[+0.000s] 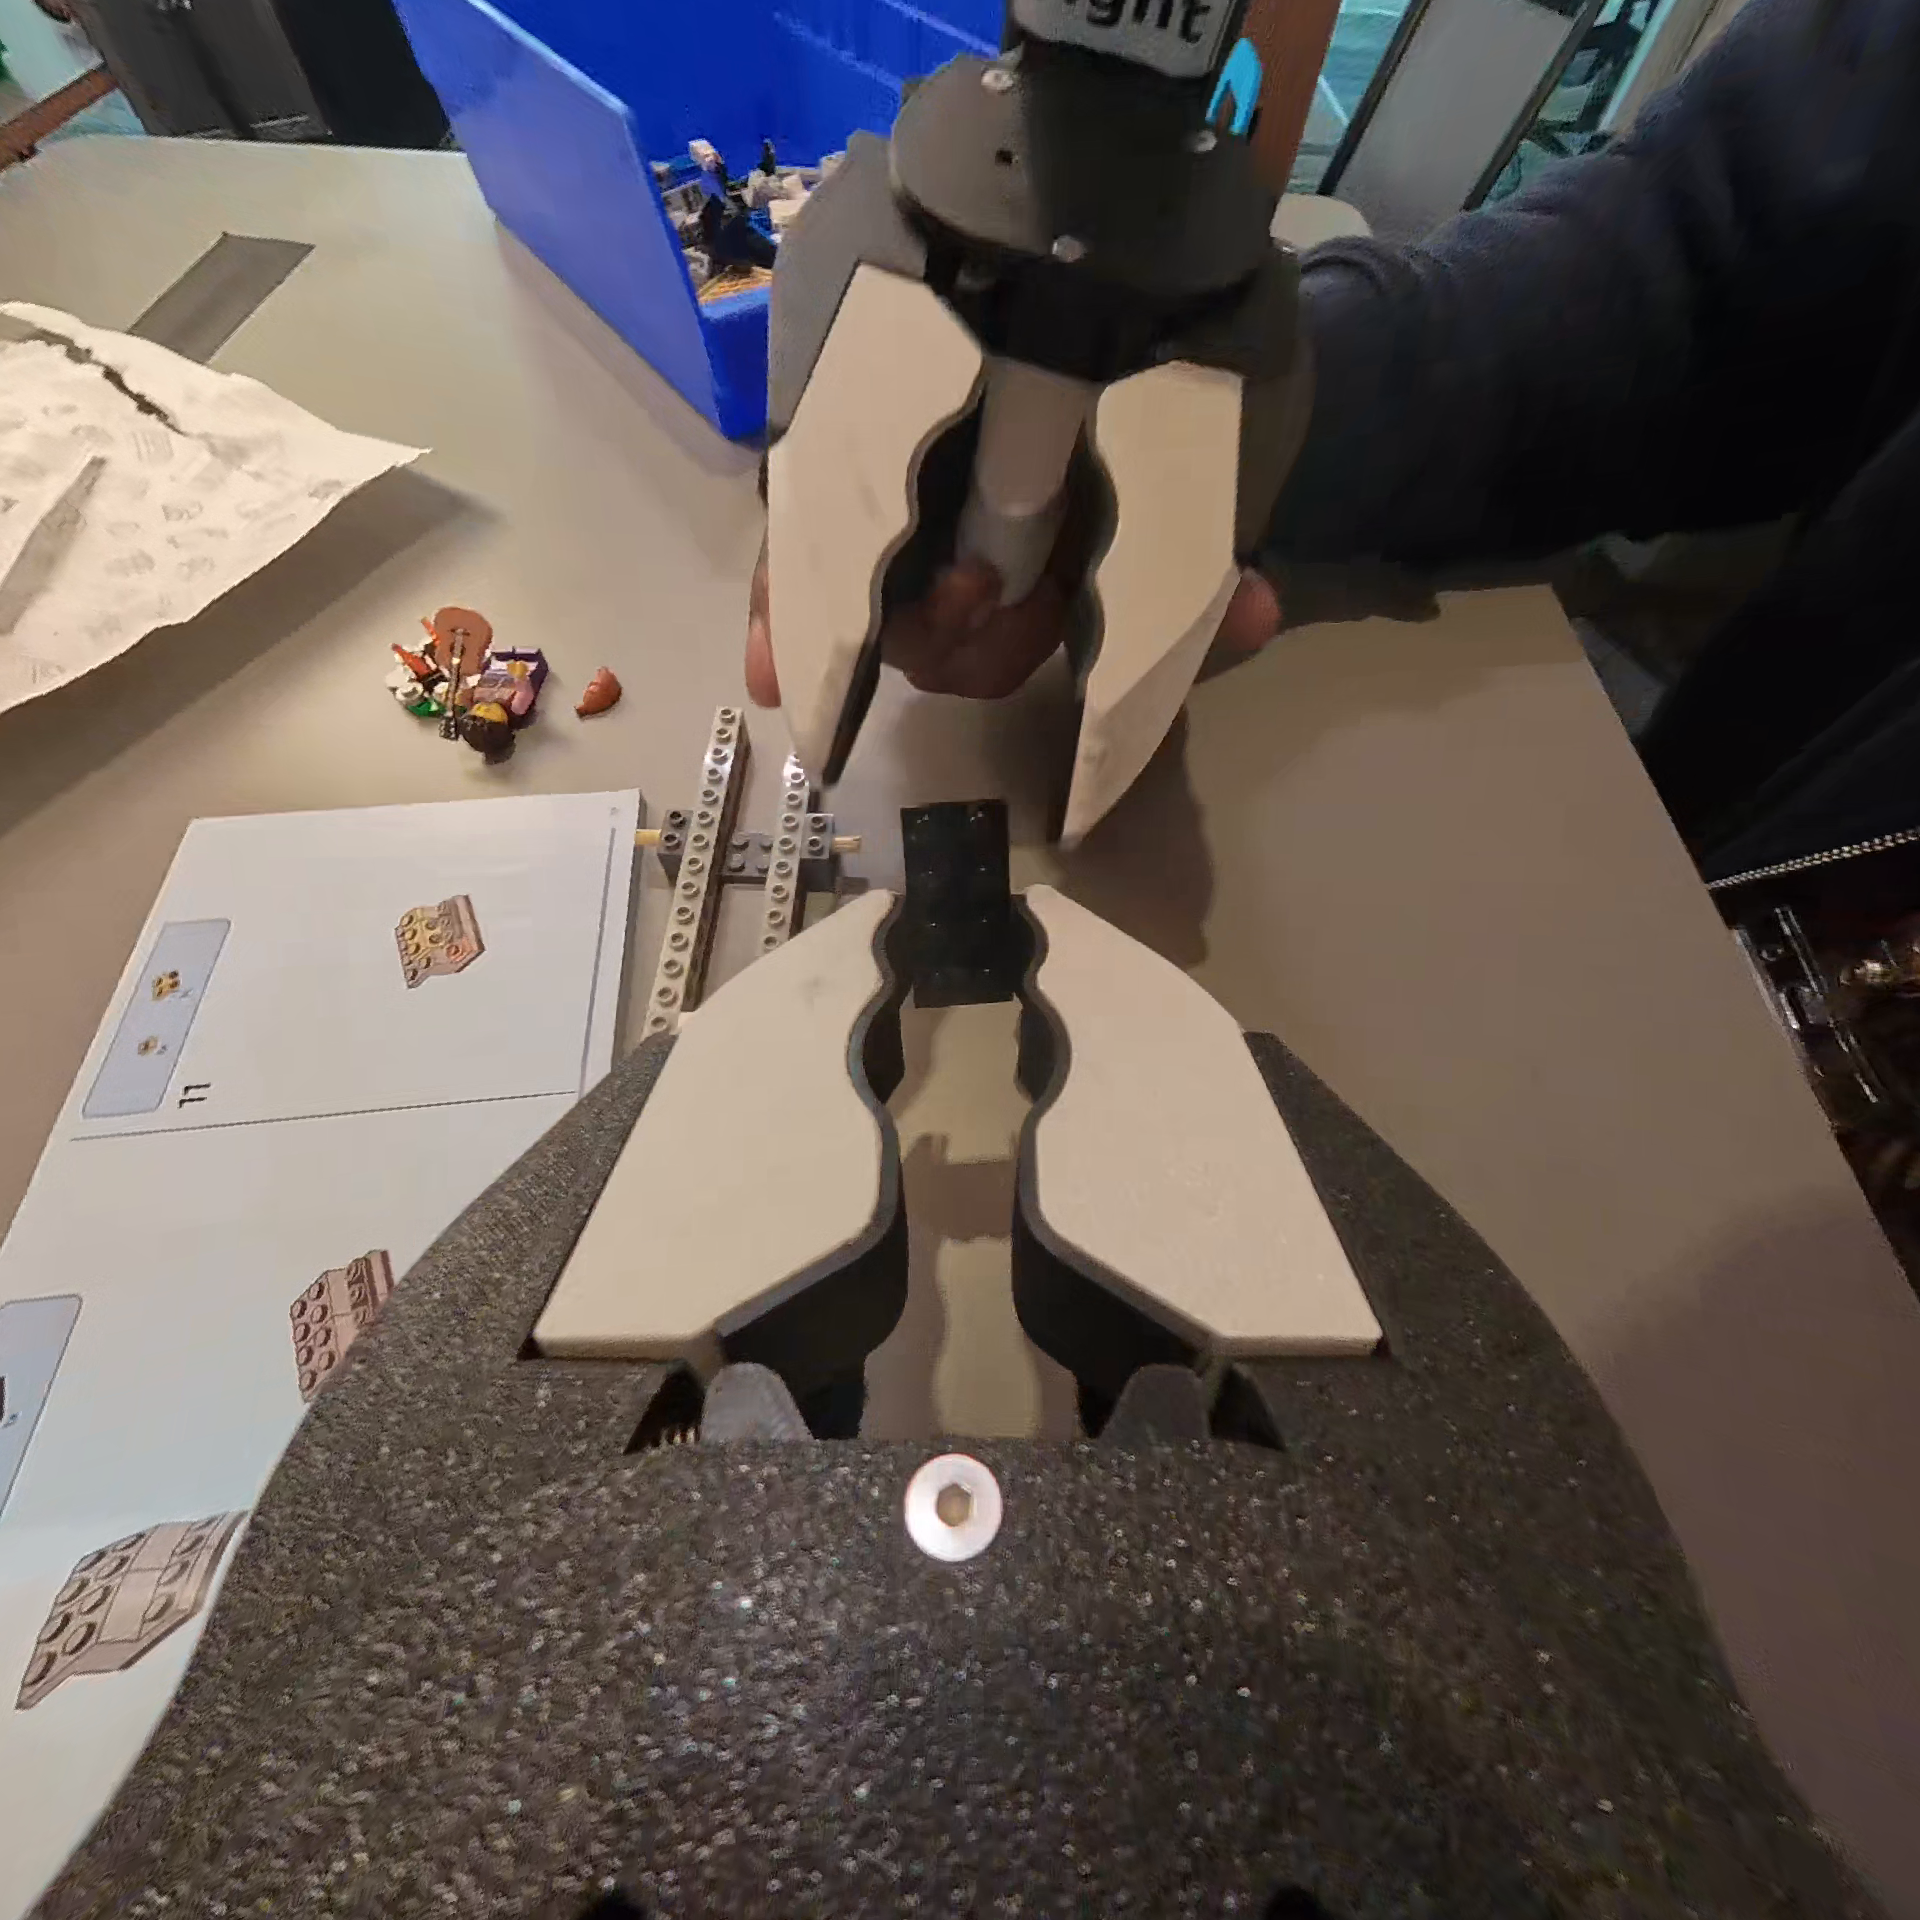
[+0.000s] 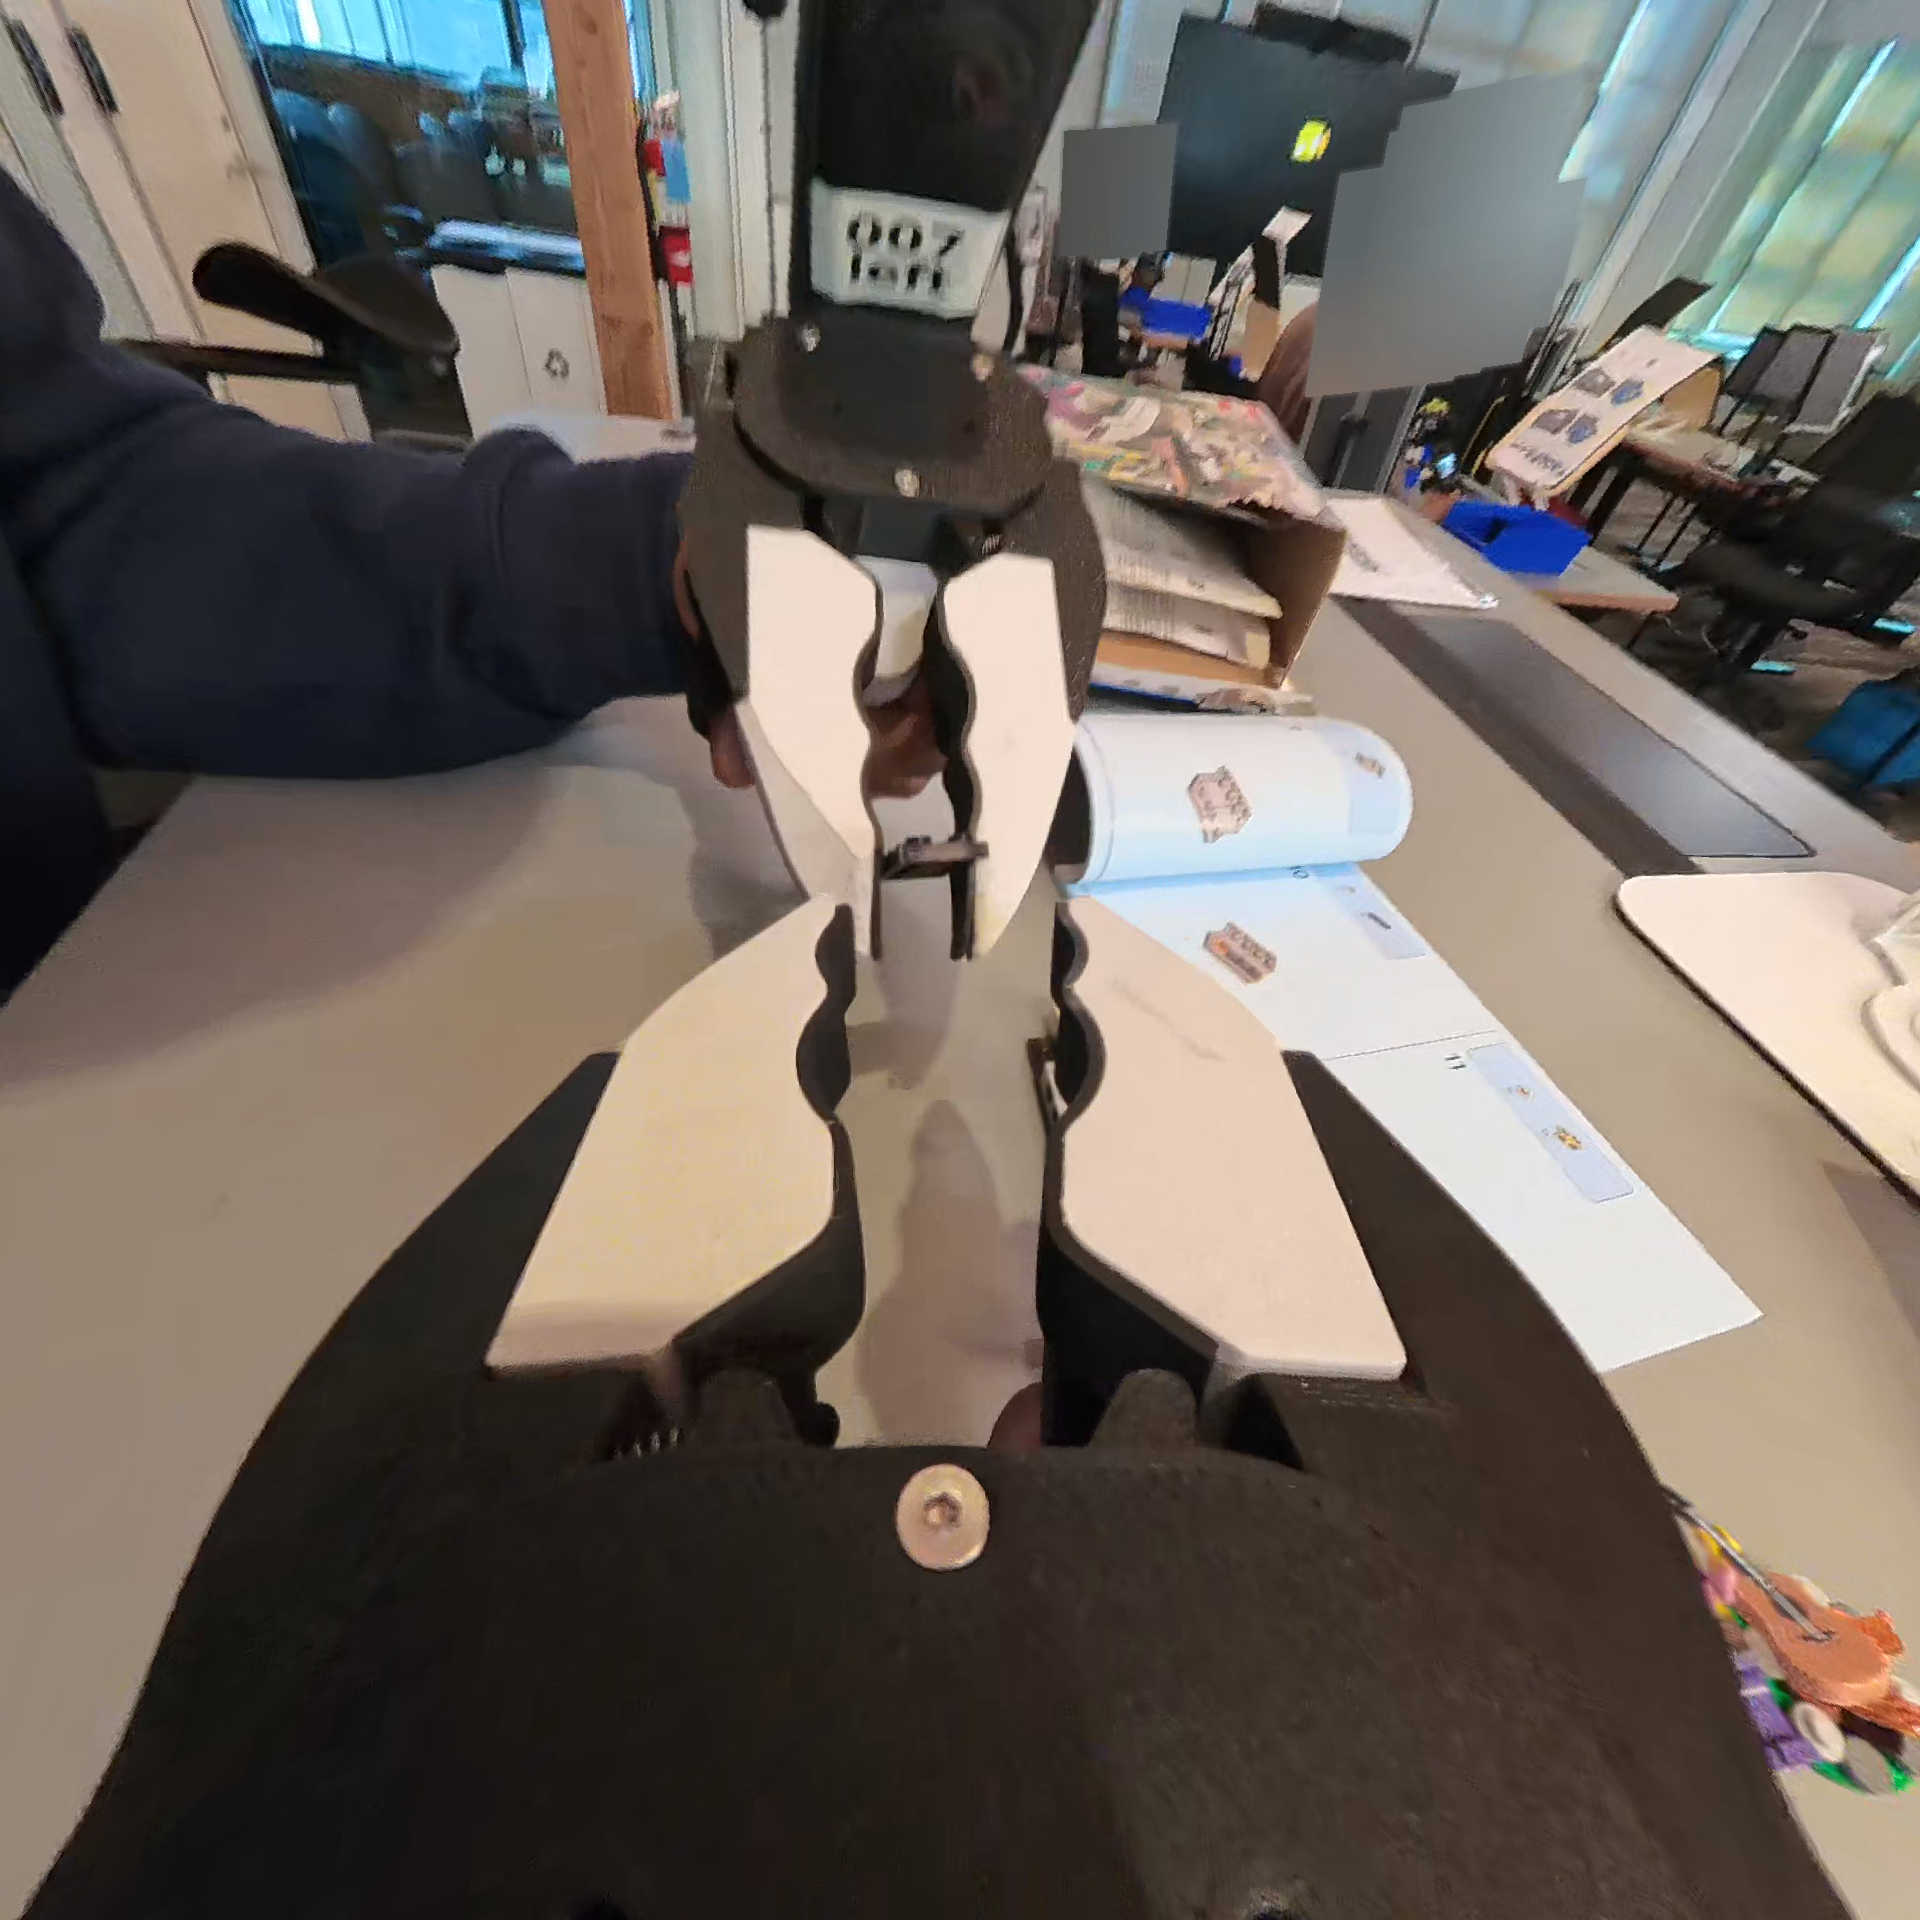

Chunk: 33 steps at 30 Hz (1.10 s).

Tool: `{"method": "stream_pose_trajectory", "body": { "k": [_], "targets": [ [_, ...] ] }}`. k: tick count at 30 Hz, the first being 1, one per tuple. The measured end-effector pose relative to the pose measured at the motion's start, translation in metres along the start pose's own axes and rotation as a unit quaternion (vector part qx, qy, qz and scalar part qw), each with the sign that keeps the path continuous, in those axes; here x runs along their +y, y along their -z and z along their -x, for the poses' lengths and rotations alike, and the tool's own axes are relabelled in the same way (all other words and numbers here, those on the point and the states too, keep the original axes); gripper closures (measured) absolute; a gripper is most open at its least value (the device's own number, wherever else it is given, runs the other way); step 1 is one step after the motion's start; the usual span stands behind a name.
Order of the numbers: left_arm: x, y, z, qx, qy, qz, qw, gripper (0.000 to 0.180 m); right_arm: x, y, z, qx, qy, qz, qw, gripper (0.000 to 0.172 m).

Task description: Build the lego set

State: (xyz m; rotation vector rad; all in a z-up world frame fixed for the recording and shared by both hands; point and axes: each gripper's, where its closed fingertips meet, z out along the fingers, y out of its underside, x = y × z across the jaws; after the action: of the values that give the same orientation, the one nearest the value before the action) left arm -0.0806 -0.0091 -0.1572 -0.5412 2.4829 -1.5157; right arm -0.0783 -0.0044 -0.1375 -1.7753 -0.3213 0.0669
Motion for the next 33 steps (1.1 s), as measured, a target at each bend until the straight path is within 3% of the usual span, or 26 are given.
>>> {"method": "stream_pose_trajectory", "body": {
  "k": [12, 18, 21, 28, 33],
  "targets": [
    [0.029, -0.013, -0.010, 0.006, -0.039, 0.096, 0.995, 0.163, 0.023, -0.014, 0.018, -0.035, 0.013, 0.067, 0.997, 0.145],
    [0.031, -0.015, -0.013, 0.014, -0.043, 0.100, 0.994, 0.163, 0.021, -0.014, 0.019, -0.040, 0.005, 0.063, 0.997, 0.155],
    [0.024, -0.013, -0.008, 0.006, -0.023, 0.068, 0.997, 0.162, 0.015, -0.011, 0.011, -0.021, 0.004, 0.046, 0.999, 0.155],
    [-0.010, 0.000, 0.006, 0.047, 0.102, -0.088, 0.990, 0.149, -0.007, 0.002, -0.012, 0.042, -0.007, -0.039, 0.998, 0.155],
    [-0.022, 0.003, 0.012, 0.024, 0.076, -0.140, 0.987, 0.150, -0.017, 0.011, -0.018, 0.040, -0.033, -0.086, 0.995, 0.155]
  ]
}}
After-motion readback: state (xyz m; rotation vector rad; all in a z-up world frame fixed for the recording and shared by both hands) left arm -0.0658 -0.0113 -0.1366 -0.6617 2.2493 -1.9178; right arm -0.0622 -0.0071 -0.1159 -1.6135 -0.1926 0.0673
